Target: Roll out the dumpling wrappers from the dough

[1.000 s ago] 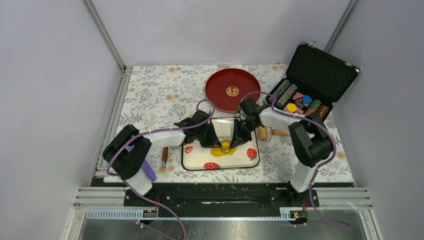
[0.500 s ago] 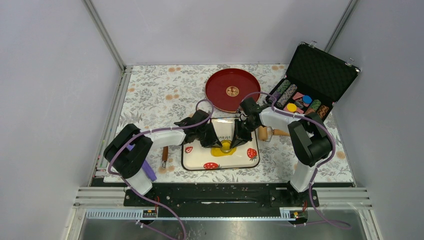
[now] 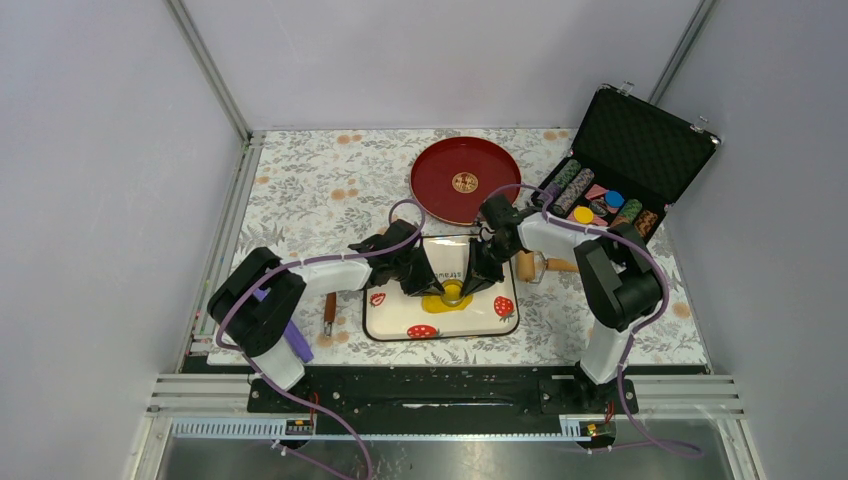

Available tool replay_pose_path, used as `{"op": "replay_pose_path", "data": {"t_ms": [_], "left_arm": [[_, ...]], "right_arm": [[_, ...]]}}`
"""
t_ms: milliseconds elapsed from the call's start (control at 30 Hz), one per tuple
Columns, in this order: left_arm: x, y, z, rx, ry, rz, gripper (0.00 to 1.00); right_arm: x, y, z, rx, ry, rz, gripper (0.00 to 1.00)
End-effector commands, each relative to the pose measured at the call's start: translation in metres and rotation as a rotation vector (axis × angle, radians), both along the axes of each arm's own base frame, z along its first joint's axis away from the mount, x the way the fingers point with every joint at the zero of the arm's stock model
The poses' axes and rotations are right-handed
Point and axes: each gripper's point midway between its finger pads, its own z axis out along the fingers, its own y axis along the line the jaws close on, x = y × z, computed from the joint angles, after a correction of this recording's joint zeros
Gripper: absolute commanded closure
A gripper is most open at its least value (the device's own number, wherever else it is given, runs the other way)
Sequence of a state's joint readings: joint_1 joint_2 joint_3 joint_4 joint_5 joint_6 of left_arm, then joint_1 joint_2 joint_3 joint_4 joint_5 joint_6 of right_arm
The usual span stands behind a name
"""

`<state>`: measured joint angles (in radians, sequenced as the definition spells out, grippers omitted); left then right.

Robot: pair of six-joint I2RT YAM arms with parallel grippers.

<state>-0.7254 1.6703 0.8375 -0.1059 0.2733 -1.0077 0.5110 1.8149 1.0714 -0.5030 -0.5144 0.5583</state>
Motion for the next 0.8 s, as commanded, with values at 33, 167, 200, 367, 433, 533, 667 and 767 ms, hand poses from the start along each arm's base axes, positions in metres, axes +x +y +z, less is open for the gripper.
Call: {"op": "replay_pose_path", "data": {"t_ms": [33,167,200,367,433,533,667,767], "left_arm": [[-0.037,0.064,-0.081,0.341,0.151,0.086,1.00],[-0.041,0.065,-0.087,0.360,0.160,0.088,1.00],[-0.043,0.065,-0.088,0.366,0.159,0.086,1.00],[-0.049,0.069,-0.096,0.379,0.166,0.101,1.00],[-0.053,0.071,-0.101,0.377,0.172,0.102,1.00],[-0.056,0.072,-0.107,0.387,0.183,0.098,1.00],[-0.059,0.075,-0.113,0.398,0.198,0.104,1.00],[-0.062,0.078,-0.116,0.403,0.206,0.117,1.00]], "right_arm": [[-0.020,-0.025,-0.040,-0.216,0.043,0.048,1.00],[-0.023,-0.023,-0.040,-0.247,0.037,0.077,1.00],[-0.023,-0.022,-0.039,-0.248,0.036,0.079,1.00],[-0.026,-0.020,-0.037,-0.263,0.023,0.097,1.00],[-0.027,-0.019,-0.035,-0.260,0.021,0.101,1.00],[-0.028,-0.018,-0.033,-0.255,0.018,0.104,1.00],[-0.027,-0.013,-0.027,-0.223,0.011,0.106,1.00],[-0.025,-0.009,-0.023,-0.205,0.005,0.106,1.00]]}}
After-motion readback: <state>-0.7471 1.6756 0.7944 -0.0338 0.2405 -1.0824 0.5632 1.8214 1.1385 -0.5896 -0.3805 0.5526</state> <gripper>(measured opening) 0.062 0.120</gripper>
